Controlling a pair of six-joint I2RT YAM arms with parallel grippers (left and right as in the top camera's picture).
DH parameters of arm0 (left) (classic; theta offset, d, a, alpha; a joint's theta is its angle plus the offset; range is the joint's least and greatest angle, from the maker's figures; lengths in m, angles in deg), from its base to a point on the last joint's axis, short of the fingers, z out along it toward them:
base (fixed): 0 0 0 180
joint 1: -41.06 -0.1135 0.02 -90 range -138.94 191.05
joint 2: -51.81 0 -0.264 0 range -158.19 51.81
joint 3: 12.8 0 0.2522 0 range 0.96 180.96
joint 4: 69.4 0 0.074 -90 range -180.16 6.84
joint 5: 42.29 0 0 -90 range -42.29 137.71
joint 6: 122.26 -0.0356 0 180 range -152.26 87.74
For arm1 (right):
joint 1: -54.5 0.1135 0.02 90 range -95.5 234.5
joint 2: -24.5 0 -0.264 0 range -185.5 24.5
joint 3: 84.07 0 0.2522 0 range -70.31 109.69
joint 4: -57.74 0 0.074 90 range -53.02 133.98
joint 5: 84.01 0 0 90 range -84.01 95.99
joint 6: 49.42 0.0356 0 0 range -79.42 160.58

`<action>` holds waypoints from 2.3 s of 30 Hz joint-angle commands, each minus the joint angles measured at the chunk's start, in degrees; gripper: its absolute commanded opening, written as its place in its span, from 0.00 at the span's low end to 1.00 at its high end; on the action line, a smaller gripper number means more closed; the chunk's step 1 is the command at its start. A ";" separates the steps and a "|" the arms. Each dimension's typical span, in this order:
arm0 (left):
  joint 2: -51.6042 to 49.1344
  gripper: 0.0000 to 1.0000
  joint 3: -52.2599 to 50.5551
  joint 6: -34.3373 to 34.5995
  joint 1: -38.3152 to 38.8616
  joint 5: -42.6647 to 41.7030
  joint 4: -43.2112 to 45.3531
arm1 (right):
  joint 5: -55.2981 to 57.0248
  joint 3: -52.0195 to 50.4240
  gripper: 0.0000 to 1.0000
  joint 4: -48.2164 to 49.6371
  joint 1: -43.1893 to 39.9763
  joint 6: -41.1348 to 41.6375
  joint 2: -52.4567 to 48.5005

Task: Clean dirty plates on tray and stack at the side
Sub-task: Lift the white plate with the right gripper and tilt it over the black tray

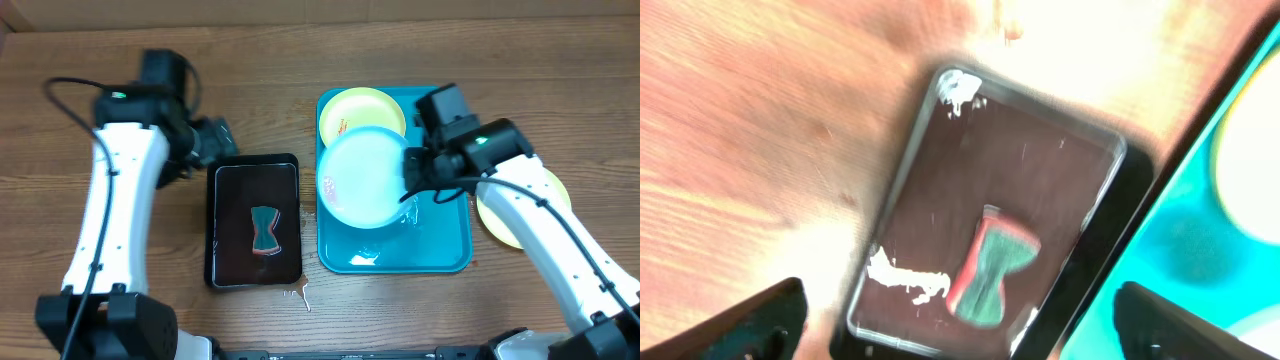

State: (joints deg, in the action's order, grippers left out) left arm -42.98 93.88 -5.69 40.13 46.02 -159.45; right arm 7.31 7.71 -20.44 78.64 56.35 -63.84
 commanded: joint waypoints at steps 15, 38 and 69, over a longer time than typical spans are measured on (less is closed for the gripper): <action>1.27 1.00 6.58 -1.09 -9.18 0.61 -1.64 | 34.71 2.29 0.04 13.92 31.95 -0.76 -3.67; 1.27 1.00 6.58 -1.07 -9.18 0.61 -1.64 | 63.25 2.32 0.04 15.28 49.16 1.14 -4.26; 1.25 1.00 6.58 -1.09 -9.18 0.61 -1.64 | 68.13 2.32 0.04 15.32 53.64 1.14 -4.26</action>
State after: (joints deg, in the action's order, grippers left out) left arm -41.86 99.74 -5.69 31.10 46.02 -161.18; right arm 73.75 8.82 -5.56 132.23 56.67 -67.95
